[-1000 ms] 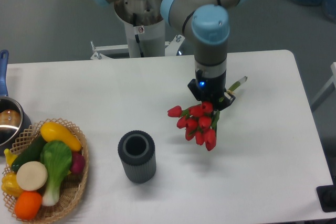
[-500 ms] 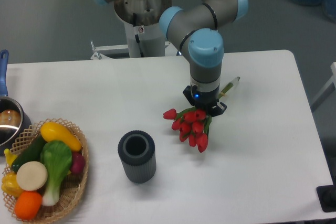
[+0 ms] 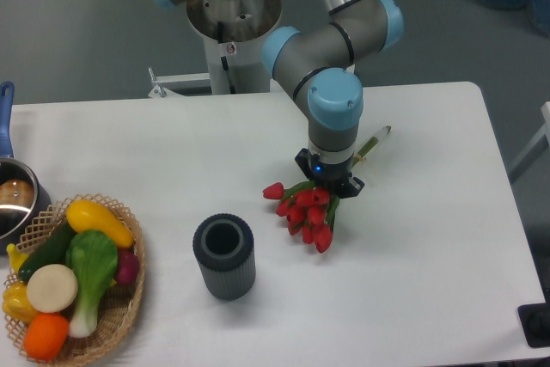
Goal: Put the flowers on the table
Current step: 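Open the gripper to release the tulips on the table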
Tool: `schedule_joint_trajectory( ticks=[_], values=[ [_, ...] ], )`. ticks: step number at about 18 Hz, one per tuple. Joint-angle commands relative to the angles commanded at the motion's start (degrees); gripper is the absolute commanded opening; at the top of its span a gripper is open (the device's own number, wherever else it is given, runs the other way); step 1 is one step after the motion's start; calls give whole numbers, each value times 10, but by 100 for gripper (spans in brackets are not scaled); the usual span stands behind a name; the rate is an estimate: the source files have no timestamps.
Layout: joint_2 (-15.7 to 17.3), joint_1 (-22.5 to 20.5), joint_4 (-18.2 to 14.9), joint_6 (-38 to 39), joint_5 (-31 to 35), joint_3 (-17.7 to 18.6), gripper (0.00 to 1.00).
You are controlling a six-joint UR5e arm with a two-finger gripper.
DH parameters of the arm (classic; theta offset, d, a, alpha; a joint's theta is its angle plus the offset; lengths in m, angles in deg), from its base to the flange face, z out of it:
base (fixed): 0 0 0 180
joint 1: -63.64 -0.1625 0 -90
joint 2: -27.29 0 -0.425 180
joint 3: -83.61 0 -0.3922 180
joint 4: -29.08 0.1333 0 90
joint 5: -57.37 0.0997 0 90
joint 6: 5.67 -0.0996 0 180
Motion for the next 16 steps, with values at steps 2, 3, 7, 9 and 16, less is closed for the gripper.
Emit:
schedule_joint_trajectory(
  ticks=[2, 3, 7, 9, 16],
  values=[
    [-4, 0, 2, 0, -4, -1, 26],
    [-4, 1, 2, 0, -4, -1, 27],
    [-7, -1, 5, -6, -2, -13, 79],
    [-7, -3, 6, -4, -4, -24, 100],
    [-1, -33, 27, 62, -56, -98, 100]
  ],
)
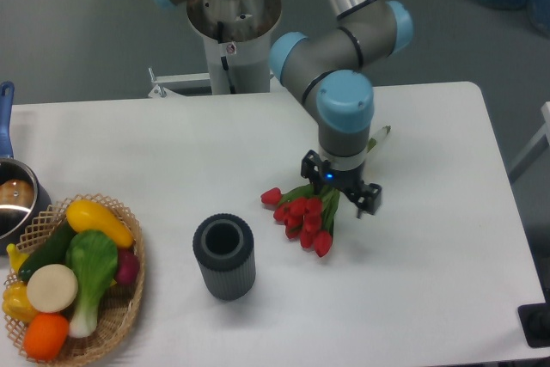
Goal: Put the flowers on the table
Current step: 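Open the gripper to release the tulips on the table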
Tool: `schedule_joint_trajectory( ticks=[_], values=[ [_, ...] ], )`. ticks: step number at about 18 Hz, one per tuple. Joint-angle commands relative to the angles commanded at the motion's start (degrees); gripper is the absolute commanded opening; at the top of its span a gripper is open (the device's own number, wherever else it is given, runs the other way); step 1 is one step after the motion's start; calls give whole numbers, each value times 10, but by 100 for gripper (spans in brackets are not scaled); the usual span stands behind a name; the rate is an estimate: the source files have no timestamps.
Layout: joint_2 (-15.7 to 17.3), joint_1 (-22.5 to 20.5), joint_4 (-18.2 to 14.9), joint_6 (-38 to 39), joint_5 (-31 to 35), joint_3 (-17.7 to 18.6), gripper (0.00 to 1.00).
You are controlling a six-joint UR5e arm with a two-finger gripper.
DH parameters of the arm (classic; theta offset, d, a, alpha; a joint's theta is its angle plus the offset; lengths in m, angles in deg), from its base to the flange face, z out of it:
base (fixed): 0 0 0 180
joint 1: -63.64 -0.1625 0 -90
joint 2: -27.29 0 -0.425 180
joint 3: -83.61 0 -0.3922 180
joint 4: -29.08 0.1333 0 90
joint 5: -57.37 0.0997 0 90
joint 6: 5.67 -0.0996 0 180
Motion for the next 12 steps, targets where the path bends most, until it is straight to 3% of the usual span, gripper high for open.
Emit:
schedule_joint_trajectory(
  ticks=[4, 12],
  values=[
    [4, -11, 1, -3, 0, -23, 100],
    [5, -17, 3, -11, 1, -22, 100]
  ],
)
